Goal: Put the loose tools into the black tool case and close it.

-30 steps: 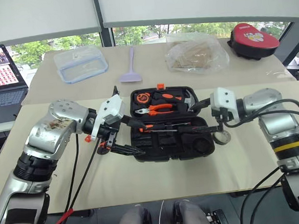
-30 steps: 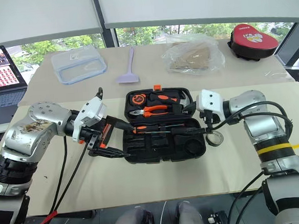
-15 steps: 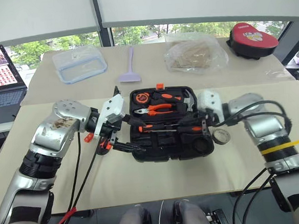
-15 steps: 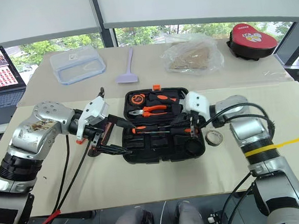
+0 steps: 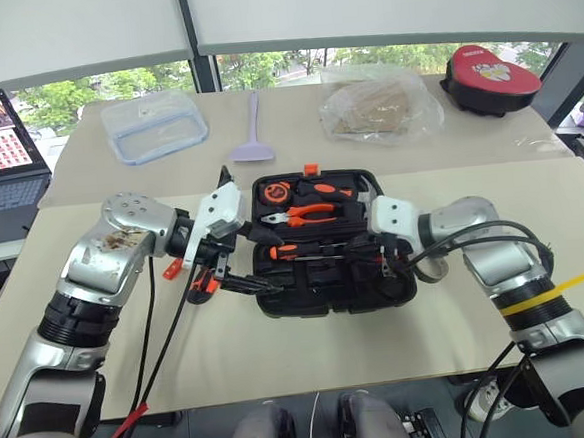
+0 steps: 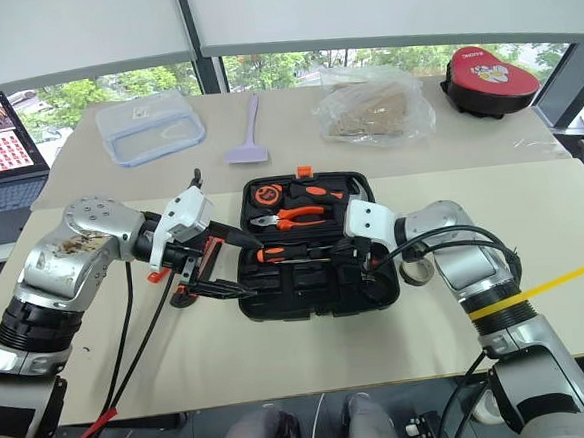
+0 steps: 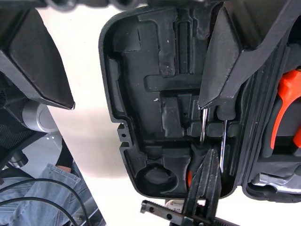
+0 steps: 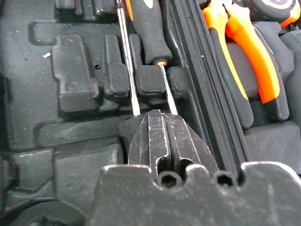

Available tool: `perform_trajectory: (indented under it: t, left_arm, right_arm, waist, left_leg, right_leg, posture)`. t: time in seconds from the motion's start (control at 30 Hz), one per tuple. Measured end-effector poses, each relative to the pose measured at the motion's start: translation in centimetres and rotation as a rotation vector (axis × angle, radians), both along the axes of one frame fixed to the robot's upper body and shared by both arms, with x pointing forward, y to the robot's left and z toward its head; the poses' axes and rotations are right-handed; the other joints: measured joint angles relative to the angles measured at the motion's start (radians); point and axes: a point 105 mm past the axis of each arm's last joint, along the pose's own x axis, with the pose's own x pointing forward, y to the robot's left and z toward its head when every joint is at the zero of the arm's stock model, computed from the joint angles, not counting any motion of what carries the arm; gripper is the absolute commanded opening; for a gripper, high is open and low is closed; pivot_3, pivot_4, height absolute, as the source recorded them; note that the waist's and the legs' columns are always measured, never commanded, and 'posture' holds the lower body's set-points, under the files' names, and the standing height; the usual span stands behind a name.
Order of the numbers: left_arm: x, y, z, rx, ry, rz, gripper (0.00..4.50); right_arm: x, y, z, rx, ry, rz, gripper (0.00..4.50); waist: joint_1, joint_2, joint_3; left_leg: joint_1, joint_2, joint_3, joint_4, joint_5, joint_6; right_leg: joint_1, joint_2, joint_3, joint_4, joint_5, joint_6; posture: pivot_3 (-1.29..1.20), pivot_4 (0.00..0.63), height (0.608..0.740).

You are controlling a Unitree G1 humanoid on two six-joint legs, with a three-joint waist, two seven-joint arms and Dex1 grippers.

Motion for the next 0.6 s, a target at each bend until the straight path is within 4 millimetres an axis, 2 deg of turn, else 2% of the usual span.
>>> perform_trajectory:
  t: [0.07,0.17,0.2,0.23,0.27,0.33,0.37,0.4,0.5,0.53,0.57,0.6]
  left_arm:
    - [0.2,0.5,-0.2,-0.005,0.002,0.037,4.5]
    - [0.7,3.0,-0.9,-0.014,0.019,0.196,4.5]
    - [0.9,4.2,-1.0,-0.019,0.024,0.269,4.5]
    - [1.0,4.8,-1.1,-0.02,0.027,0.309,4.5]
    - [1.0,6.2,-1.3,-0.024,0.034,0.393,4.5]
    - [0.4,9.6,-2.3,0.002,0.069,0.565,4.5]
    - [-0.2,12.0,-3.0,0.026,0.09,0.68,4.5]
    - [-0.7,13.4,-3.6,0.044,0.106,0.743,4.5]
    - [-2.4,16.8,-4.7,0.1,0.122,0.885,4.5]
    - [-2.9,17.8,-5.0,0.121,0.126,0.927,4.5]
    - [-3.2,18.6,-5.0,0.14,0.125,0.97,4.5]
    - [-3.1,19.0,-4.7,0.143,0.117,0.993,4.5]
  right_arm:
    - [-0.2,0.2,0.9,0.06,0.013,0.0,0.06]
    - [-0.3,-0.7,4.9,0.23,0.0,-0.05,0.06]
    - [-0.6,-1.3,6.3,0.268,-0.011,-0.062,0.31]
    - [-0.8,-1.6,6.9,0.281,-0.014,-0.065,0.61]
    - [-1.5,-1.9,7.8,0.307,-0.005,-0.058,0.73]
    - [-3.2,-2.5,8.7,0.338,0.025,-0.033,1.42]
    - [-4.2,-2.9,8.9,0.351,0.052,-0.031,1.76]
    - [-4.7,-3.3,8.9,0.355,0.068,-0.035,2.12]
    - [-6.3,-3.3,8.9,0.374,0.108,-0.014,3.08]
    - [-6.9,-3.2,8.9,0.377,0.118,-0.006,3.51]
    - [-7.5,-3.2,8.7,0.382,0.124,-0.009,3.75]
    - [-8.0,-3.0,8.5,0.386,0.134,-0.008,4.22]
  waist:
    - [-0.004,0.0,0.0]
    - [-0.006,0.0,0.0]
    - [-0.006,0.0,0.0]
    - [-0.006,0.0,0.0]
    - [-0.006,0.0,0.0]
    - [-0.006,0.0,0.0]
    - [-0.006,0.0,0.0]
    - [-0.006,0.0,0.0]
    - [-0.004,0.0,0.001]
    - [-0.001,0.0,0.001]
    - [0.007,0.0,0.001]
    - [0.016,0.0,0.001]
  left_leg:
    - [0.0,0.0,0.0,0.0,0.0,0.0]
    - [-0.001,0.001,0.0,0.0,0.0,0.0]
    - [0.0,0.001,0.0,-0.001,0.0,0.0]
    - [0.0,0.001,0.0,-0.001,0.0,0.0]
    - [0.0,0.001,-0.001,-0.002,0.0,0.0]
    - [0.001,0.001,-0.001,-0.004,0.0,0.0]
    - [0.0,0.001,-0.001,-0.005,0.0,0.0]
    - [0.001,0.0,-0.001,-0.006,0.0,0.0]
    - [0.002,0.0,0.0,-0.006,-0.001,-0.002]
    - [0.002,0.0,0.0,-0.006,-0.005,-0.008]
    - [0.002,0.0,0.0,-0.006,-0.005,-0.009]
    - [0.002,0.0,-0.001,-0.006,-0.005,-0.009]
  right_leg:
    - [0.0,0.0,0.0,0.0,0.0,0.0]
    - [-0.001,0.0,0.0,0.0,0.0,0.0]
    - [-0.001,-0.001,0.0,0.0,0.0,0.0]
    - [-0.001,-0.001,0.0,0.0,0.0,0.0]
    - [-0.001,-0.001,0.0,-0.001,0.0,0.0]
    - [-0.001,-0.002,0.0,-0.002,0.0,0.0]
    - [-0.001,-0.002,0.0,-0.002,0.0,0.0]
    - [-0.001,-0.003,0.0,-0.003,0.0,0.0]
    - [-0.001,-0.004,0.0,-0.002,0.0,0.0]
    - [-0.001,-0.004,0.0,-0.002,0.0,0.0]
    - [-0.001,-0.004,0.0,-0.002,0.0,0.0]
    - [0.0,-0.005,0.0,-0.002,0.0,0.0]
  posture:
    - [0.0,0.15,0.728]
    - [0.0,0.15,0.728]
    - [0.0,0.15,0.728]
    - [0.0,0.15,0.728]
    - [0.0,0.15,0.728]
    - [0.0,0.15,0.728]
    - [0.0,0.15,0.728]
    - [0.0,0.15,0.728]
    - [0.0,0.15,0.728]
    - [0.0,0.15,0.728]
    - [0.0,0.15,0.728]
    - [0.0,0.15,0.728]
